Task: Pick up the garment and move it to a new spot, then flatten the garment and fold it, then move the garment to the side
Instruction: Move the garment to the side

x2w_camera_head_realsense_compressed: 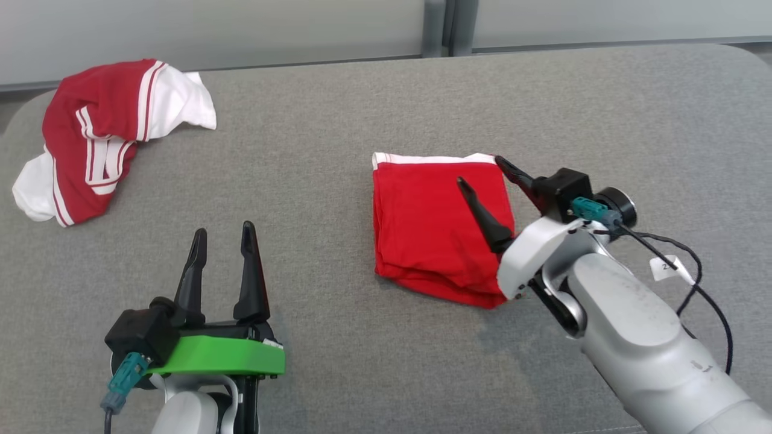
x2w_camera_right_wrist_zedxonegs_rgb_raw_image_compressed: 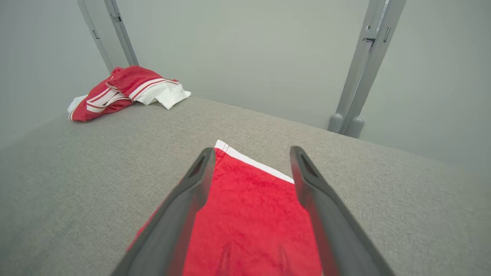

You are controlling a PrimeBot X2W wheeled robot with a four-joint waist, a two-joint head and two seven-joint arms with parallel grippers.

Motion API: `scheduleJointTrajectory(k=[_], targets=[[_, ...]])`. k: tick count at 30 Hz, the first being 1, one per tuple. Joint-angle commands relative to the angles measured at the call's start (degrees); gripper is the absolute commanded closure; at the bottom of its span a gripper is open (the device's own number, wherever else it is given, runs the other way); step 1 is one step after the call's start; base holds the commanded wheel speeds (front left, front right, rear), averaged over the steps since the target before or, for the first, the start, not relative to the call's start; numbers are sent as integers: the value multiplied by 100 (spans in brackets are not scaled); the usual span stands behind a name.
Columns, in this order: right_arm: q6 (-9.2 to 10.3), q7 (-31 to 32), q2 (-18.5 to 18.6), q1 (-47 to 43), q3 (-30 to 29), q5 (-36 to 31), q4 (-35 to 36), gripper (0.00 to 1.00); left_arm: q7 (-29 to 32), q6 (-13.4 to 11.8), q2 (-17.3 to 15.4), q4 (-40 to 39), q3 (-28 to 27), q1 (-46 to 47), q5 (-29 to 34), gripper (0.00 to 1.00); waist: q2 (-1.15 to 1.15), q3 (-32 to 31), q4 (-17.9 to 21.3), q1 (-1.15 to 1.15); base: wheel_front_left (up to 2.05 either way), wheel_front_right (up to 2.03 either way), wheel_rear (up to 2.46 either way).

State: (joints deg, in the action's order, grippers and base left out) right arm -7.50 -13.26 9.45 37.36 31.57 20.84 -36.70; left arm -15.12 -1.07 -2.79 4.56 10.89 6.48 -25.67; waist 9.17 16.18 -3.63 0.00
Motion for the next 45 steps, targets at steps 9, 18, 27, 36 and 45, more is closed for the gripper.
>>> scheduleJointTrajectory(k=[9,18,27,36,45], targets=[[2,744,356,-334,-603,523,-266,0,-2,-22,-23,-54,-95,-142,97,0,0,-48,-85,0,0,0,0],[2,1595,468,-338,-950,1174,-791,0,-2,25,-21,-81,-72,-78,57,0,0,178,-526,0,0,0,0],[2,1938,451,-14,-1218,1510,-1489,0,-2,40,-21,-53,-23,56,-15,0,0,400,-945,0,0,0,0],[0,2277,395,201,-1161,1767,-2069,0,-2,34,-20,-35,20,105,-34,0,0,512,-1205,0,0,0,0],[0,2175,381,328,-849,1915,-2005,100,-2,44,-20,-27,9,75,33,0,0,509,-1090,0,0,0,0]])
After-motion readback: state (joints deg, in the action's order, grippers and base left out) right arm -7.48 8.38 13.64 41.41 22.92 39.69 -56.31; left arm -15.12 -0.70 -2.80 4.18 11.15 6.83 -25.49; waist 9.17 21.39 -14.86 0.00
